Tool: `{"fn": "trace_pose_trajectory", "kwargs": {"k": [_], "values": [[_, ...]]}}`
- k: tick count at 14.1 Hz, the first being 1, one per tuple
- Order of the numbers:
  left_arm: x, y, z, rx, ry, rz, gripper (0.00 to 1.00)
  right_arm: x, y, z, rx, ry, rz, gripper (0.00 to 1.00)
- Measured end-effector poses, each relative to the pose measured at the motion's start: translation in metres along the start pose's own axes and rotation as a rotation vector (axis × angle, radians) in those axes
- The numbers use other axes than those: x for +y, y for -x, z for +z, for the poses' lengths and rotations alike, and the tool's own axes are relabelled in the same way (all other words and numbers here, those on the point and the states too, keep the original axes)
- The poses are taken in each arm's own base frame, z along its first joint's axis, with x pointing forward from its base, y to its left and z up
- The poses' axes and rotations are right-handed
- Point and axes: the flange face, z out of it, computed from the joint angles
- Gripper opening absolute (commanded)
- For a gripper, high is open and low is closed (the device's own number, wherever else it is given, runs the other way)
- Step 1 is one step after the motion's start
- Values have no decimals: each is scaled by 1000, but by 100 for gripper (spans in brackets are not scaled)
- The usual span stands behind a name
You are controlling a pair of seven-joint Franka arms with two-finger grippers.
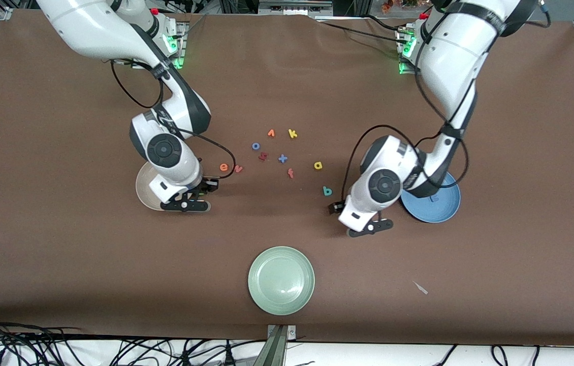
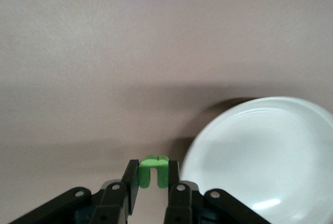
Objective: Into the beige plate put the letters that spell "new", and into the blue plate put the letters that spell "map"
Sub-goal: 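Drop the n with the right gripper while the left gripper grasps the b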
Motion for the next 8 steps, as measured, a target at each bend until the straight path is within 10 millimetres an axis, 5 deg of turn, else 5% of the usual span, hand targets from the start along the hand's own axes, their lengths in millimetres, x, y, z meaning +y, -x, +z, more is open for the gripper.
{"fn": "trace_pose_trajectory", "kwargs": {"k": [3,7,8], "values": [[21,18,38,1,7,-36,100,40,1,-6,-8,15,-51,21],[34,25,20,-6,2,-21,99,82,24,38,52,-31,-97,25],[36,32,16,-30,-19,-13,95,83,33,49,67,-45,-105,51]]}}
